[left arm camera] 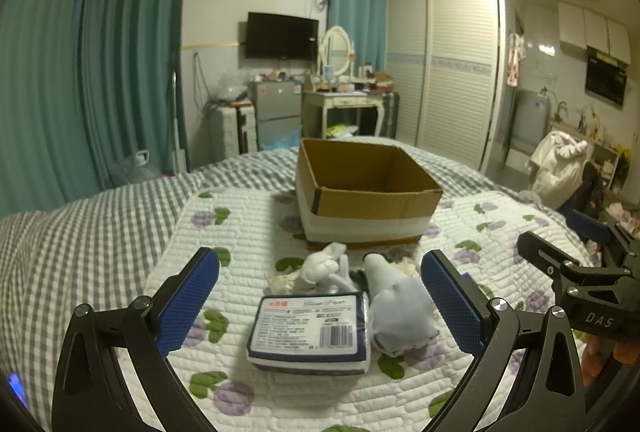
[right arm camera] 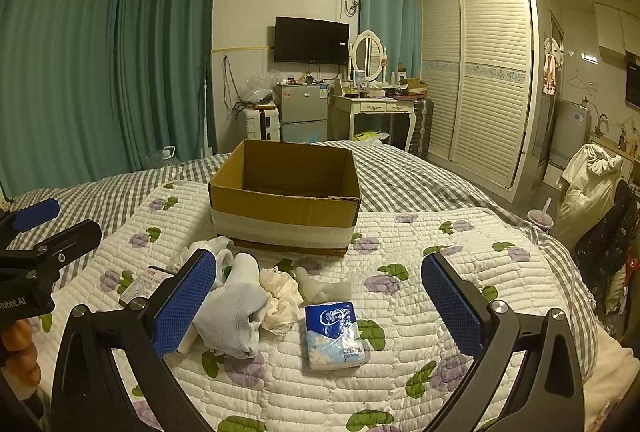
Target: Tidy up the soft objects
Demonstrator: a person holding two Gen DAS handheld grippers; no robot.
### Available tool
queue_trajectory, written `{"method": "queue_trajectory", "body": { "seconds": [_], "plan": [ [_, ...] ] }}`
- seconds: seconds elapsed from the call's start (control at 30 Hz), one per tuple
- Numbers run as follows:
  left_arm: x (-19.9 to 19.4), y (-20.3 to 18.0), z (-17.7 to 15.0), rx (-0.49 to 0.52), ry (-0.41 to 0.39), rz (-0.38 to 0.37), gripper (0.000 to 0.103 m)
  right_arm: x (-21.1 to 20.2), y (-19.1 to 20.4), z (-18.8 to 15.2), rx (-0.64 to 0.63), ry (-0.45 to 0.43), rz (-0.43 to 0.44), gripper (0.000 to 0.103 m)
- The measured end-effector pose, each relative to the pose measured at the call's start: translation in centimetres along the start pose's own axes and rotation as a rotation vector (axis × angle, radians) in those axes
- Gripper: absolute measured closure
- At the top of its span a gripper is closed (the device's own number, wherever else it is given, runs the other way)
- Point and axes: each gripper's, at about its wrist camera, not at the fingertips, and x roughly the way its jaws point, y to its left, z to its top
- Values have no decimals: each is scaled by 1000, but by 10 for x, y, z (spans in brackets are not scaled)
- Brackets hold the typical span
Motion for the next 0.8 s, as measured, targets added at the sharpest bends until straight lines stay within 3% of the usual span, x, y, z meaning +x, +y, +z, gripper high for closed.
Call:
{"method": "queue_trajectory", "body": {
  "seconds": [0.8],
  "plan": [
    [-1,1,1,3,1,4,0,2,-1,-2,4,6,0,0]
  ]
}}
